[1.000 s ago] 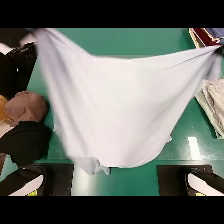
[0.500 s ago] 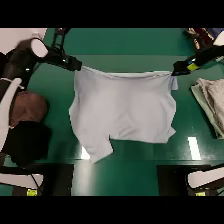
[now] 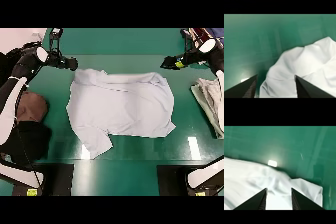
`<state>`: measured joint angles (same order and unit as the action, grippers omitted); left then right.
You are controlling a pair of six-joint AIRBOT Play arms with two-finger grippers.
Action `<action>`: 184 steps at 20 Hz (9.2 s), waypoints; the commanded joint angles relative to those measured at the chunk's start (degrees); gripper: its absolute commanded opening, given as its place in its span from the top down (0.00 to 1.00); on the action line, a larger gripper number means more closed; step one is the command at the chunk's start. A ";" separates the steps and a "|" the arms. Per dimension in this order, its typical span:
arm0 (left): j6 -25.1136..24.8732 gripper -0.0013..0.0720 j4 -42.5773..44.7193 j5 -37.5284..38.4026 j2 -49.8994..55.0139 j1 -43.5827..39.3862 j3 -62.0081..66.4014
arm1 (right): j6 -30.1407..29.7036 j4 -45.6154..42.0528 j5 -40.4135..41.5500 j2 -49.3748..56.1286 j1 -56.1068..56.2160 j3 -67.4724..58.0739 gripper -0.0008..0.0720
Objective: Fold the shirts.
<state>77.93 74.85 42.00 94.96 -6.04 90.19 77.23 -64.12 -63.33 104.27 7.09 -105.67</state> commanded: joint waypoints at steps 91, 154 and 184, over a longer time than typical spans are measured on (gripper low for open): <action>7.19 0.96 -26.60 35.28 -47.01 9.35 11.96 | -0.85 -1.42 -33.51 -48.78 -21.24 -10.64 0.97; -4.96 0.16 -34.56 15.21 -38.05 9.35 -67.82 | -2.12 0.11 -5.01 -45.38 -18.51 49.90 0.55; -4.87 0.96 -31.30 17.81 -38.07 -0.33 -60.54 | -4.70 10.32 -3.80 -39.26 -16.11 72.98 0.97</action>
<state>73.08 41.30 57.21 56.95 -6.33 29.61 72.64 -53.67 -67.13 63.92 -12.82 -30.55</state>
